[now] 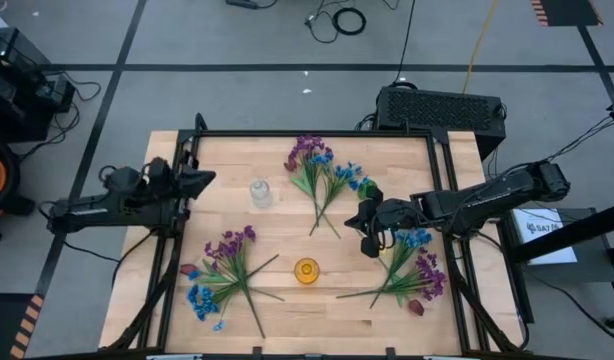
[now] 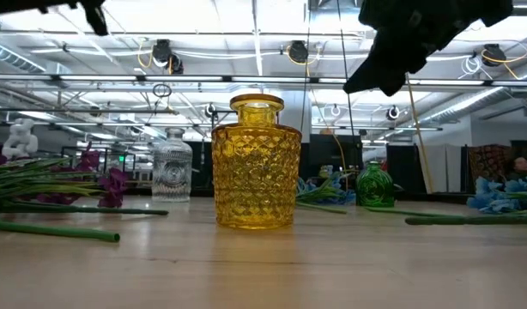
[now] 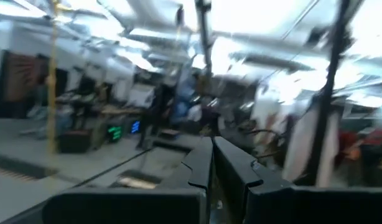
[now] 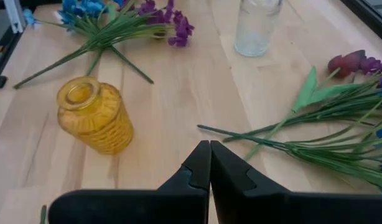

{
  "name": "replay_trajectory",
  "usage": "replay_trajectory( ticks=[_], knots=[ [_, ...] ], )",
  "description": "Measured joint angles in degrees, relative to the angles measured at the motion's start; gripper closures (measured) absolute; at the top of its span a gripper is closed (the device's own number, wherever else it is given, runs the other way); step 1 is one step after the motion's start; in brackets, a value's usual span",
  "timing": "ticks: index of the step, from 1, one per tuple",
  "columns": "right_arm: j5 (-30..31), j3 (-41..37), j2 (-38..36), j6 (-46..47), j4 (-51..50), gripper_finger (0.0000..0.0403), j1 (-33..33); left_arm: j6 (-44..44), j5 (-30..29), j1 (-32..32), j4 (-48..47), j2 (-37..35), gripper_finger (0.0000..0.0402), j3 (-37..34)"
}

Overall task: Sort flowers into vase by color
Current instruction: Put the top red flower into the green vase

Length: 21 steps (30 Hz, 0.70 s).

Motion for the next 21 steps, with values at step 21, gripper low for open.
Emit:
replay_trajectory(
  ticks=[21],
  knots=[
    [-0.1, 0.0, 0.03, 5.6, -0.42, 0.0403, -1.33, 4.84, -0.35, -3.18, 0.46, 32.72, 0.0379, 6.87]
  ],
)
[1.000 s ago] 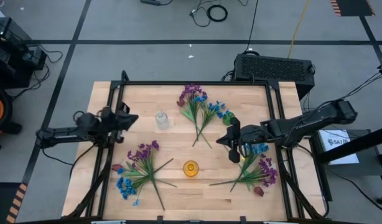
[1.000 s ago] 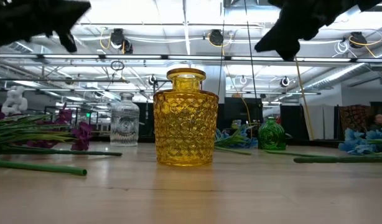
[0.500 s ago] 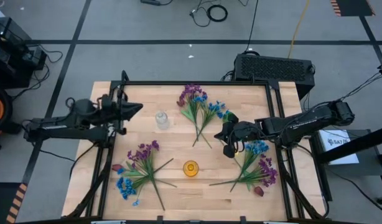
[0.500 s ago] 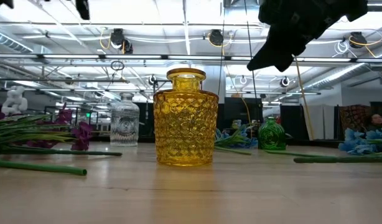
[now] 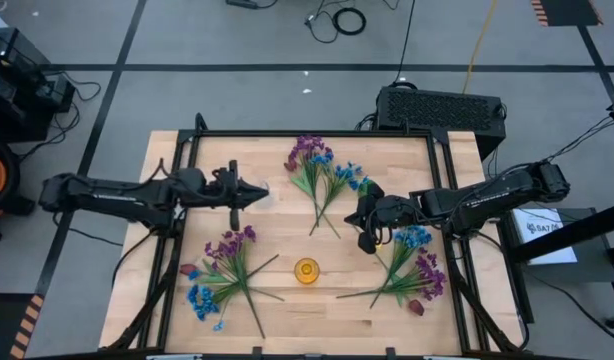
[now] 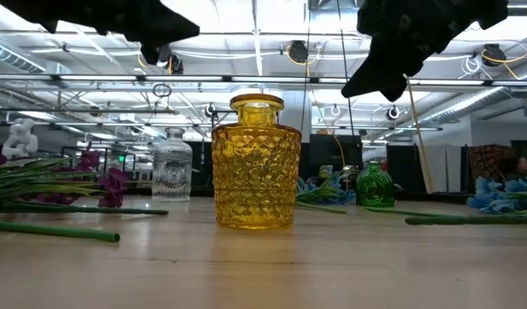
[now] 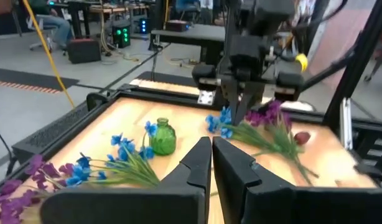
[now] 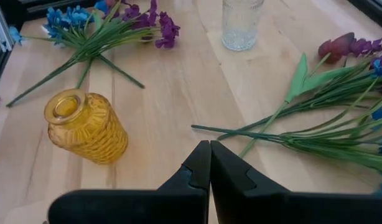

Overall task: Sort flowers into vase by color
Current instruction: Put the top red flower into the green vase

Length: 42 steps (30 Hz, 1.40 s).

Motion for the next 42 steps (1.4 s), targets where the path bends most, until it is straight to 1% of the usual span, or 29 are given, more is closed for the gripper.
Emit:
replay_trajectory(
  ticks=[3, 9, 14, 16, 17, 20, 23, 26, 29, 35, 39, 42],
  knots=[
    [-0.15, 0.0, 0.0, 2.39, 0.0, 0.0403, -0.01, -0.67, -0.15, -0.09, -0.01, 0.65, 0.0379, 0.0],
    [-0.11, 0.0, 0.0, 4.3, 0.87, 0.0403, -0.28, -2.03, -0.17, -0.88, -0.06, 0.29, 0.0379, 0.0],
    [0.13, 0.0, 2.04, 4.25, 7.95, 0.0403, -1.97, -3.53, -0.27, -0.98, -0.73, 0.22, 0.0379, 0.0],
    [0.1, 0.37, 4.13, 4.29, 11.21, 0.0403, -2.81, -4.02, -0.29, -0.99, -1.54, 0.2, 0.0379, 0.0],
    [-0.06, 1.15, 5.44, 4.68, 11.25, 0.0403, -3.36, -4.07, -0.3, -0.99, -1.95, 0.21, 0.0379, 0.0],
    [-0.09, 5.62, 10.42, 5.51, 8.46, 0.0403, -5.08, -3.43, -0.3, -0.95, -2.05, -0.16, 0.0379, 0.0],
    [-0.17, 12.06, 16.46, 1.05, 4.48, 0.0399, -6.79, -2.99, -0.93, -0.65, -1.95, -1.04, 0.0379, 0.0],
    [-0.51, 18.0, 22.23, -2.18, -0.08, 0.0382, -9.33, -3.27, -1.83, -0.12, -3.15, -2.73, 0.0379, 0.0],
    [-0.37, 22.16, 27.75, -4.08, -2.2, 0.0358, -12.84, -3.48, -1.89, 0.25, -6.76, -4.74, 0.0379, 0.02],
    [-4.9, 26.23, 36.01, -5.84, -3.21, 0.031, -18.57, -3.58, -1.89, 0.32, -14.07, -7.97, 0.0379, 0.02],
    [-4.6, 28.15, 40.12, -7.5, -3.19, 0.0283, -20.45, -3.55, -1.89, 0.32, -15.01, -8.38, 0.0379, 0.02],
    [-4.72, 29.78, 42.43, -8.65, -3.25, 0.0268, -20.66, -3.29, -1.89, 0.32, -14.94, -8.31, 0.0379, 0.02]
  ],
)
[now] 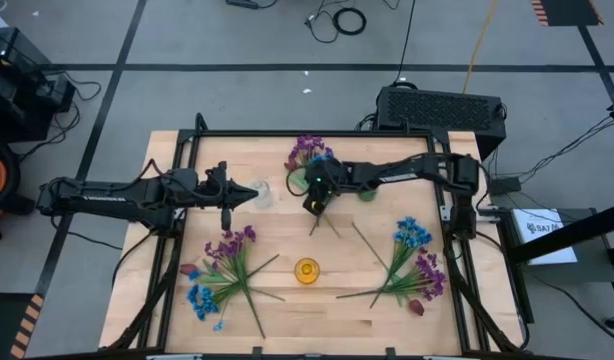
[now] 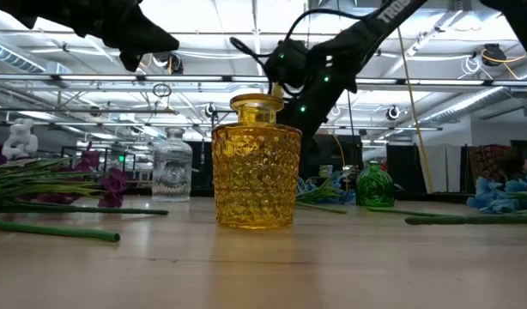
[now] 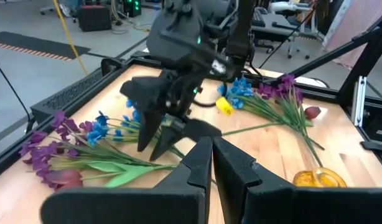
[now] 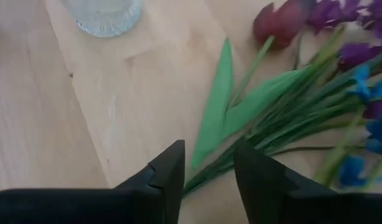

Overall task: Sort flowers into vase by color
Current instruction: Put the top red flower into the green vase

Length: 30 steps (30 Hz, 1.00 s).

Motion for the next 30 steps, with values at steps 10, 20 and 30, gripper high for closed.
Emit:
replay_trajectory(
  ticks=[10, 20, 30],
  knots=[
    [-0.02, 1.54, 1.96, 0.37, -0.33, 0.0248, 0.12, 0.23, 0.02, 0.0, 0.03, 0.0, 0.0379, 0.0],
    [0.0, 1.58, 3.87, -2.3, 1.01, 0.0248, 0.48, 0.23, 0.02, 0.0, 0.15, 0.0, 0.0379, 0.0],
    [3.85, 1.52, 6.35, -1.52, 0.64, 0.0248, 1.1, 0.24, 0.04, 0.0, 0.37, 0.0, 0.0379, 0.0]
  ],
)
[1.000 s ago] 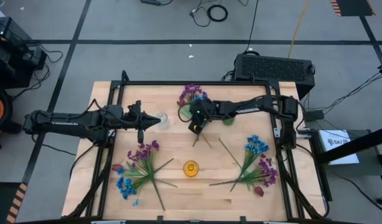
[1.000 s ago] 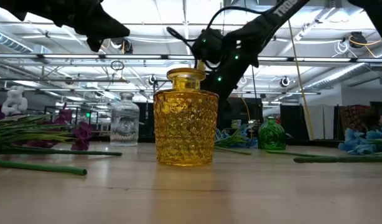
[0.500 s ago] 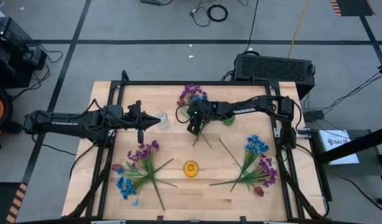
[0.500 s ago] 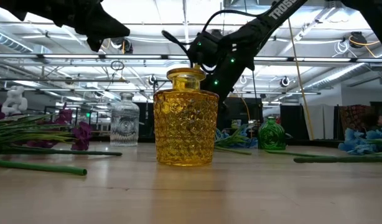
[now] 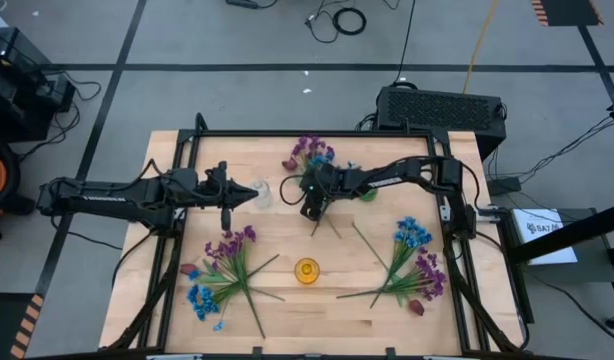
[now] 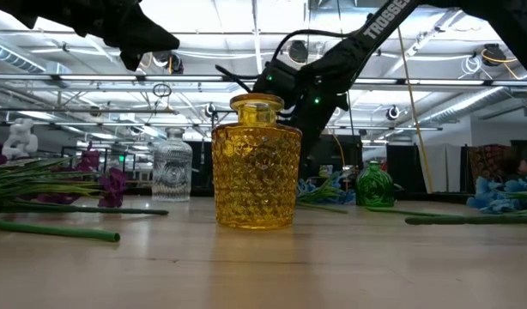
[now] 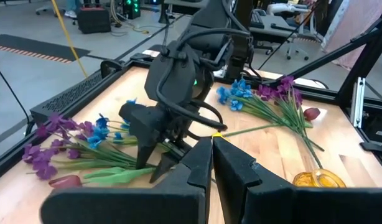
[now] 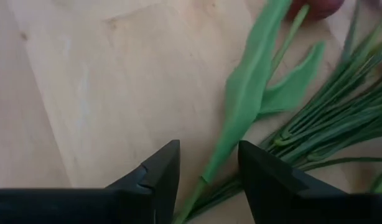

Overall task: Sort flowers into vase by color
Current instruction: Put the top red flower into the green vase

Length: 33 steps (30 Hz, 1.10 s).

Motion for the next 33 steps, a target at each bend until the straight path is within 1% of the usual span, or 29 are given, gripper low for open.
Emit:
replay_trajectory(
  ticks=[2, 5, 11, 13, 18, 21, 27, 33],
  knots=[
    [0.51, 0.0, -0.25, -0.4, -0.2, 0.0254, 0.18, 0.3, 0.0, 0.0, 0.02, 0.0, 0.0379, 0.0],
    [0.57, -0.02, -0.31, -0.13, -0.18, 0.028, 0.2, 1.41, 0.0, 0.0, 0.0, 0.0, 0.0379, 0.0],
    [0.61, -0.02, -0.09, 2.73, -0.3, 0.0371, 0.2, 1.45, 0.0, 0.0, 0.0, 0.0, 0.0379, 0.0],
    [0.63, -0.02, -0.09, 3.52, -0.26, 0.0392, 0.2, 1.47, 0.0, -0.02, 0.0, 0.0, 0.0379, 0.0],
    [0.63, -0.02, -0.09, 5.64, 0.03, 0.0389, 0.17, 1.47, 0.0, 0.0, 0.0, 0.0, 0.0379, 0.0],
    [0.61, -0.13, -1.16, 6.01, -0.36, 0.0397, 0.17, 1.47, 0.0, -0.02, -0.02, 0.0, 0.0379, 0.0],
    [0.62, -0.11, -9.02, 6.14, -0.14, 0.0399, 0.17, 1.51, 0.01, 0.0, 0.11, 0.0, 0.0379, 0.0],
    [0.67, -0.03, -18.19, 4.29, 0.68, 0.0401, 0.2, 2.79, -0.04, 0.0, 2.63, 0.0, 0.0379, 0.0]
  ],
)
